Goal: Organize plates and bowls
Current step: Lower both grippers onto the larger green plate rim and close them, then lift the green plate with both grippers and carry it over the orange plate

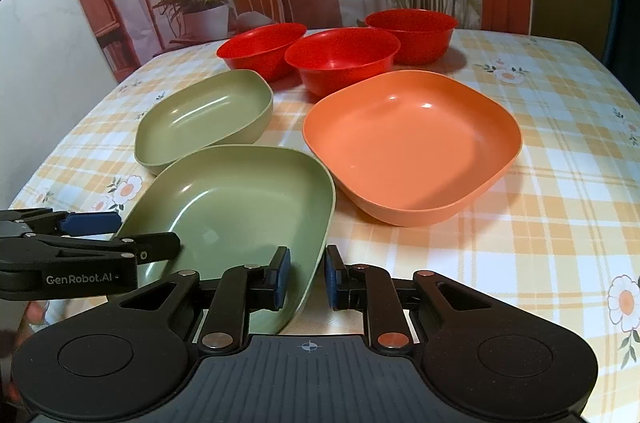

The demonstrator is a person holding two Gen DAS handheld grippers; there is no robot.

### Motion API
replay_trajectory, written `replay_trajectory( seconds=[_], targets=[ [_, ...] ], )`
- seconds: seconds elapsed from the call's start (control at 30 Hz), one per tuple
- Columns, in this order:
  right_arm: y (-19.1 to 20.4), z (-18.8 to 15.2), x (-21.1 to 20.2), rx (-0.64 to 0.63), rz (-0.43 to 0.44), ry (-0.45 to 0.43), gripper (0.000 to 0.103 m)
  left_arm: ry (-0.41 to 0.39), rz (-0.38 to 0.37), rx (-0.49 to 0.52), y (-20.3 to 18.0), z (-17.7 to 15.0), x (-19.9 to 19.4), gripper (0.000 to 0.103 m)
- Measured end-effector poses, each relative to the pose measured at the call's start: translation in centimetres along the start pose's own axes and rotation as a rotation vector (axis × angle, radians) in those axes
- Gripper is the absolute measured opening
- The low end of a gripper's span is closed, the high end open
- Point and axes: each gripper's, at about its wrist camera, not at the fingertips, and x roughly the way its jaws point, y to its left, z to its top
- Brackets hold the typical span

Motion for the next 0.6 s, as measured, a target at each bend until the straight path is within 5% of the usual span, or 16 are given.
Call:
replay_trajectory(
  seconds=[0.07, 0.17, 0.6],
  targets=[
    [0.0, 0.0, -0.1, 0.001, 0.006, -0.004, 0.017, -0.003, -0.037, 0.005, 0.0, 0.1, -0.2, 0.027],
    [0.2, 0.0, -0.3, -0.004, 0.010, -0.009, 0.017, 0.000, -0.066, 0.014, -0.2, -0.1, -0.4, 0.016],
    [0.6, -0.2, -0.6, -0.004, 0.024, -0.001, 0.017, -0.023, -0.044, 0.021, -0.3, -0.3, -1.2, 0.013]
  ],
)
